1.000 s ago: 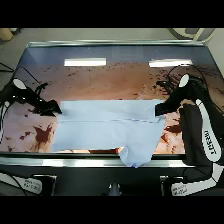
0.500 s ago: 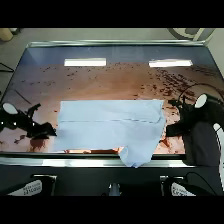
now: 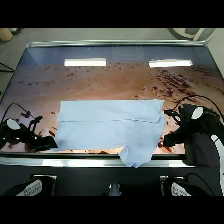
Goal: Fold the shirts.
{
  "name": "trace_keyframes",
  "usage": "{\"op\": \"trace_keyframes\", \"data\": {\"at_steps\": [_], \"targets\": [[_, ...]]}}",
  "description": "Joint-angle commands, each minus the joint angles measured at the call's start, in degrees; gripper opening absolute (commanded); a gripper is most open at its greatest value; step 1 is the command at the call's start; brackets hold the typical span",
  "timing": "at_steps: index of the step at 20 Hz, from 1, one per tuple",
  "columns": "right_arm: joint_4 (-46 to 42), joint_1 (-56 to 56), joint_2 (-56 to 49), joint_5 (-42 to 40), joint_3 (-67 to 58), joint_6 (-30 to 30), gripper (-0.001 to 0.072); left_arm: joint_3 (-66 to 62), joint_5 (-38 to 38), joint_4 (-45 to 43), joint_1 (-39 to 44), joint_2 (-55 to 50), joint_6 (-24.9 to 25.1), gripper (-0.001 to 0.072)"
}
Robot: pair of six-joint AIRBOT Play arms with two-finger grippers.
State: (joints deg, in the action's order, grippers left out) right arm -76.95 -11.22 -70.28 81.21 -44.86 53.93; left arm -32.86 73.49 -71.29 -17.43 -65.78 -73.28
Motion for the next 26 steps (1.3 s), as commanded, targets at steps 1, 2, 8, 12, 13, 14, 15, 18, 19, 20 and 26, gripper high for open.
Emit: {"op": "trace_keyframes", "data": {"at_steps": [1,2,8,12,13,14,15,18,19,20,26], "targets": [[0.4,0.0,0.2,-0.8,0.4,-0.2,0.039,3.2,-4.3,2.9,0.0,-0.1,0.1,0.0388],[1.2,0.0,0.2,-0.5,0.8,-0.2,0.0415,3.5,-4.9,2.9,0.0,-0.1,-0.2,0.0215],[16.5,0.0,3.2,-5.9,12.5,-3.7,0.0542,3.4,-5.8,3.2,0.0,0.1,-0.2,0.0023],[20.4,0.0,3.8,-12.2,18.3,-3.9,0.0528,3.4,-5.4,3.4,0.0,0.3,-0.2,0.0023],[21.8,0.0,3.8,-14.0,19.1,-3.9,0.0523,3.4,-5.2,3.4,0.0,0.3,-0.2,0.0024],[23.4,0.0,3.8,-15.2,19.7,-4.1,0.0412,3.4,-5.0,3.5,0.0,0.4,-0.2,0.0024],[24.5,0.1,3.8,-15.6,20.0,-4.1,0.0254,3.4,-5.0,3.5,0.0,0.4,-0.2,0.0023],[25.7,0.1,4.3,-13.6,18.7,-7.7,0.0019,2.3,-5.5,4.1,0.0,0.8,-0.2,0.0023],[25.5,0.0,5.2,-12.4,17.2,-9.3,0.0019,0.7,-5.5,4.2,0.0,1.5,-0.1,0.0022],[25.0,-0.1,6.6,-10.8,14.4,-9.7,0.0019,-1.8,-5.4,4.8,0.0,2.7,0.0,0.0022],[24.8,0.0,1.5,-13.9,-11.0,-5.4,0.0018,-20.1,-5.6,11.9,1.8,-2.4,-1.7,0.0021]]}}
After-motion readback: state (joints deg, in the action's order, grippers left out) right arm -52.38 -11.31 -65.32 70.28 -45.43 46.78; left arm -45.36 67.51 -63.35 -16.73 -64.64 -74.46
